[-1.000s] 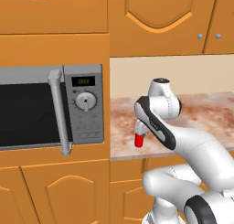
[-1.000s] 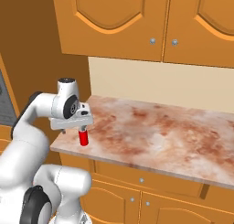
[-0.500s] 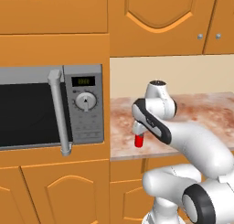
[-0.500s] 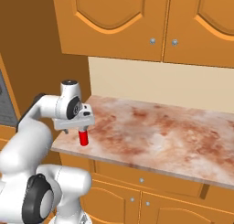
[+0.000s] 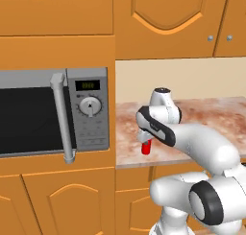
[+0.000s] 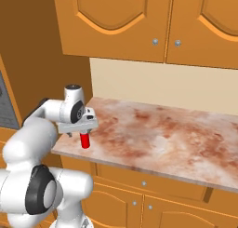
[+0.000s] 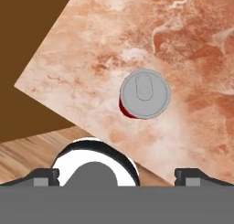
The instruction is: Four empty soda cans are scattered around the kitchen. Gather all the cans and cluster them next to the stove for recycling.
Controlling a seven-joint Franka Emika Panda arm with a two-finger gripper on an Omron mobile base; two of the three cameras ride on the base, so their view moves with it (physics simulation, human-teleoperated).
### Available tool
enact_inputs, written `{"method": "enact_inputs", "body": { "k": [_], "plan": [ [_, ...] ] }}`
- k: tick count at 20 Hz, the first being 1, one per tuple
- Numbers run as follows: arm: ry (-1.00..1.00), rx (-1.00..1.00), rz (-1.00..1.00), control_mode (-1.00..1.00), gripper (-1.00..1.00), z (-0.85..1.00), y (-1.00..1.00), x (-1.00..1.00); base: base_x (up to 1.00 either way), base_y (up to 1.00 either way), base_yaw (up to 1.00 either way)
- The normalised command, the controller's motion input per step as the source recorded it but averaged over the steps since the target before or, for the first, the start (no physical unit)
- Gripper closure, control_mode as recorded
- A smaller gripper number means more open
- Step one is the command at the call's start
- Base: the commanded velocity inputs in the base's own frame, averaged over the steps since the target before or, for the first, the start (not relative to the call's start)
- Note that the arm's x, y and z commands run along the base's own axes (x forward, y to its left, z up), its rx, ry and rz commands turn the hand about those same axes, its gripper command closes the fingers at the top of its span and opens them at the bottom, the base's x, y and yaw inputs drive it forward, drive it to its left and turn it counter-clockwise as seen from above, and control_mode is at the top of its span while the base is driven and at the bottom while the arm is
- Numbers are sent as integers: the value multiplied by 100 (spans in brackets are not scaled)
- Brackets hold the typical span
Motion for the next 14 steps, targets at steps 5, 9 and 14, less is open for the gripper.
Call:
{"method": "enact_inputs", "body": {
  "k": [5,9,14],
  "plan": [
    [0,0,0,-100,-100,-6,2,23,0,0,0],
    [0,0,0,-100,-100,-12,4,21,0,0,0],
    [0,0,0,-100,-100,-10,1,17,0,0,0]
  ]
}}
